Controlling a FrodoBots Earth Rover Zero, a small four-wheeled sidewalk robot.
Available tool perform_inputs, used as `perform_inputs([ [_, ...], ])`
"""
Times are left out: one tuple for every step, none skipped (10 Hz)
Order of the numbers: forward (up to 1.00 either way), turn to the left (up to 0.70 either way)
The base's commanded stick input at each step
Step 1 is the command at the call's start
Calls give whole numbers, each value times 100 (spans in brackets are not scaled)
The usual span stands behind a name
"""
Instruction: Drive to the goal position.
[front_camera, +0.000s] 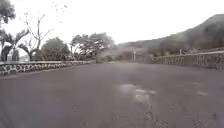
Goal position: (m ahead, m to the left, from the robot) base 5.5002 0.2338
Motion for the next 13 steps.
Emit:
perform_inputs([
  [70, 0],
  [70, 0],
  [70, 0],
  [70, 0],
  [70, 0],
  [70, 0],
  [70, 0],
  [70, 0],
  [70, 0],
  [70, 0],
  [70, 0],
  [70, 0],
  [70, 0],
])
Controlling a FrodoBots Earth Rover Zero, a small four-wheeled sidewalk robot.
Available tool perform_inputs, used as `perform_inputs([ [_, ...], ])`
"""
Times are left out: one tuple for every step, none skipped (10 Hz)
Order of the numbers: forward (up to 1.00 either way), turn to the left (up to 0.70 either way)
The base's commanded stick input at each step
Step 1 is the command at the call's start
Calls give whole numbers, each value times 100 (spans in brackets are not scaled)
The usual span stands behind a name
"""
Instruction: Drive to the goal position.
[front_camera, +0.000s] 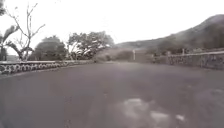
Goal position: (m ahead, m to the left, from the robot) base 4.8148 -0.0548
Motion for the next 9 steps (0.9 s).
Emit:
perform_inputs([
  [70, 0],
  [70, 0],
  [70, 0],
  [70, 0],
  [70, 0],
  [70, 0],
  [70, 0],
  [70, 0],
  [70, 0],
])
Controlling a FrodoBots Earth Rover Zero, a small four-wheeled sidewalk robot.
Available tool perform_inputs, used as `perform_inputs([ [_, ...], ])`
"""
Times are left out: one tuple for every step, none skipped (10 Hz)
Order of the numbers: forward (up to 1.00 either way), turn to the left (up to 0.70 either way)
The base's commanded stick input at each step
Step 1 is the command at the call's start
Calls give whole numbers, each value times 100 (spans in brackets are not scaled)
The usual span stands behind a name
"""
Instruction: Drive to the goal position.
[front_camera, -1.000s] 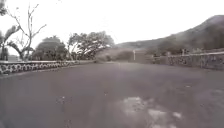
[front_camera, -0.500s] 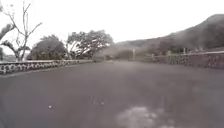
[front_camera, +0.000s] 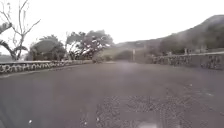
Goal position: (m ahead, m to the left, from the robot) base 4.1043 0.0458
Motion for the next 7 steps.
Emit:
perform_inputs([
  [70, 0],
  [70, 0],
  [70, 0],
  [70, 0],
  [70, 0],
  [70, 0],
  [70, 0],
])
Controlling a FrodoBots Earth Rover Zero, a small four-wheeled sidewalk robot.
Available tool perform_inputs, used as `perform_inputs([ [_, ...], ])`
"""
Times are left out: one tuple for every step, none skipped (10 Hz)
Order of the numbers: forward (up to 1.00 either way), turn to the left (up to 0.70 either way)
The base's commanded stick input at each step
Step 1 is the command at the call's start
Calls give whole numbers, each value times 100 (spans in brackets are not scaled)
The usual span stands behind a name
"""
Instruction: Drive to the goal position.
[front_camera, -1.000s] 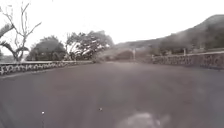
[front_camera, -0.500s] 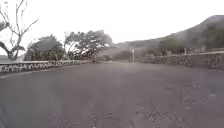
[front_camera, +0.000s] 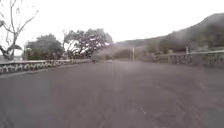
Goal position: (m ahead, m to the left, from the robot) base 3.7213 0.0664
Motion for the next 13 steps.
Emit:
perform_inputs([
  [70, 0],
  [70, 0],
  [70, 0],
  [70, 0],
  [70, 0],
  [70, 0],
  [70, 0],
  [70, 0],
  [70, 0],
  [70, 0],
  [70, 0],
  [70, 0],
  [70, 0],
])
